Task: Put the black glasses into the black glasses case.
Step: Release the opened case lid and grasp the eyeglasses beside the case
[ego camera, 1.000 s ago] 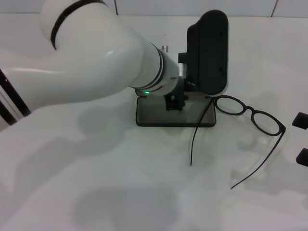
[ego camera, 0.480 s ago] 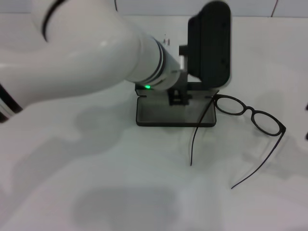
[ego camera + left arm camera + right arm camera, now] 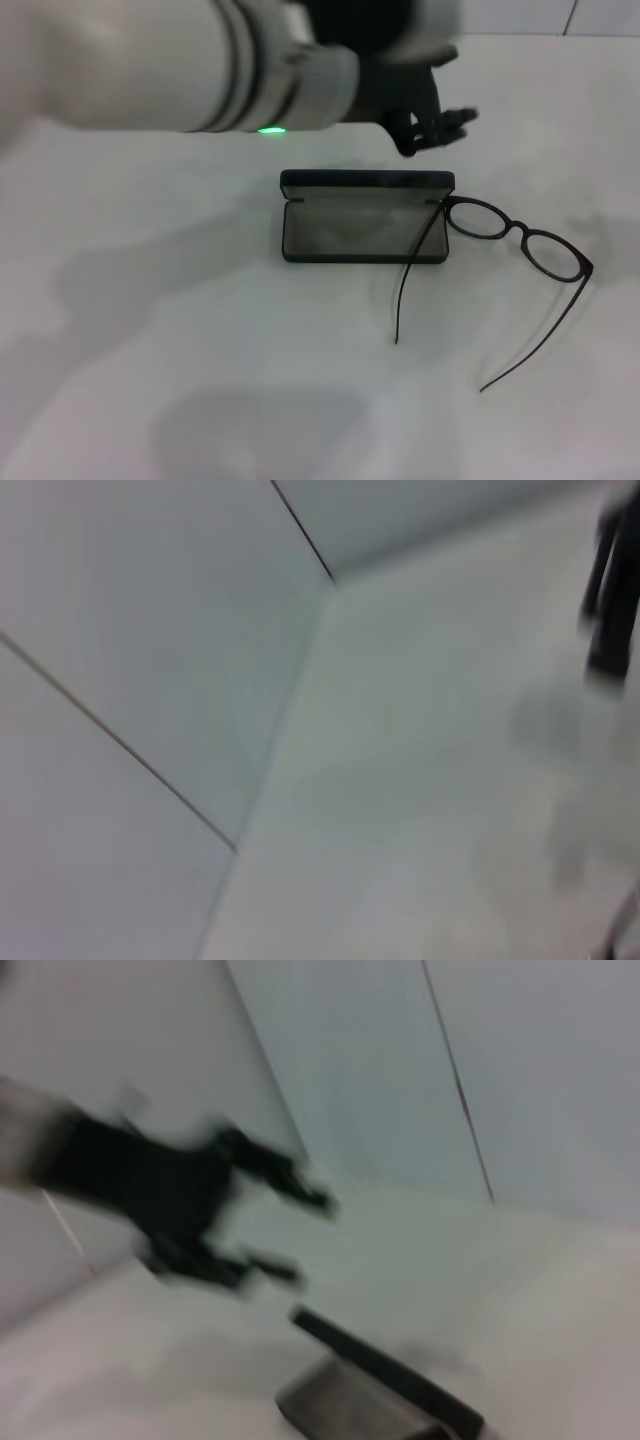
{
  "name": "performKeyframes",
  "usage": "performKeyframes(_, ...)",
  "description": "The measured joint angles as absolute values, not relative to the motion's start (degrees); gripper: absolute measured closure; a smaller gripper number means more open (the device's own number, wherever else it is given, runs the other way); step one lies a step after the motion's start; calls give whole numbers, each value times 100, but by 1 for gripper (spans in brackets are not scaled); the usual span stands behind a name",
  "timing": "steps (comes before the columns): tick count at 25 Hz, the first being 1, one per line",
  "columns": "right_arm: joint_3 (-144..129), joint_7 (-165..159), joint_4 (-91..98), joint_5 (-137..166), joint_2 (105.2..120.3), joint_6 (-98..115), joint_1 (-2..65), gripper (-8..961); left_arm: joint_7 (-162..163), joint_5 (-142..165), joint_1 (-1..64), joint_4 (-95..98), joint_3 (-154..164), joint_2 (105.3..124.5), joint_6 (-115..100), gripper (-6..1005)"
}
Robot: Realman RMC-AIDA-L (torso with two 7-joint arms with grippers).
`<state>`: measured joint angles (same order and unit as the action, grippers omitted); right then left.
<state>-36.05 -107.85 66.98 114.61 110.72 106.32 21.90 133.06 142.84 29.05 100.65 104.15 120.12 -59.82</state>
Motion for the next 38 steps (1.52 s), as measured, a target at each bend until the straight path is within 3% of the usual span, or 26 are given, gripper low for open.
performKeyframes(5, -4101, -11885, 6577, 12821, 10819, 10593, 3450, 312, 12911, 12728, 2333, 10214, 9915, 11994, -5809, 462)
performKeyframes(9, -4566, -12449, 6147, 13862, 10777, 10548, 4251, 319, 12190, 11375, 1993, 9879, 9636, 11994, -5781, 467)
performKeyframes(10, -4665, -12521, 6046, 14074, 10793, 10534, 4384, 320, 11233, 9869, 1740, 9100, 9314, 11986, -6025, 468)
performKeyframes(13, -4896, -12601, 5699, 14441, 10880, 10396, 4727, 324, 10744, 9202, 1714, 8452, 9017, 11977, -6560, 476)
performKeyframes(17, -5285, -12599, 5512, 14549, 11068, 10001, 4897, 331, 10059, 8729, 1750, 7371, 8331, 11970, -7861, 555)
performKeyframes(23, -5699, -12649, 5446, 14611, 11222, 9585, 5039, 339, 8848, 8207, 1792, 5813, 7475, 11955, -9219, 698)
performKeyframes(32, -6029, -12683, 5051, 15033, 11453, 9070, 5282, 366, 8218, 8079, 1768, 4719, 7090, 11957, -9739, 878)
performKeyframes(38, -6368, -12774, 4998, 15121, 11537, 8829, 5286, 394, 7863, 8016, 1790, 4260, 7110, 11991, -9755, 879)
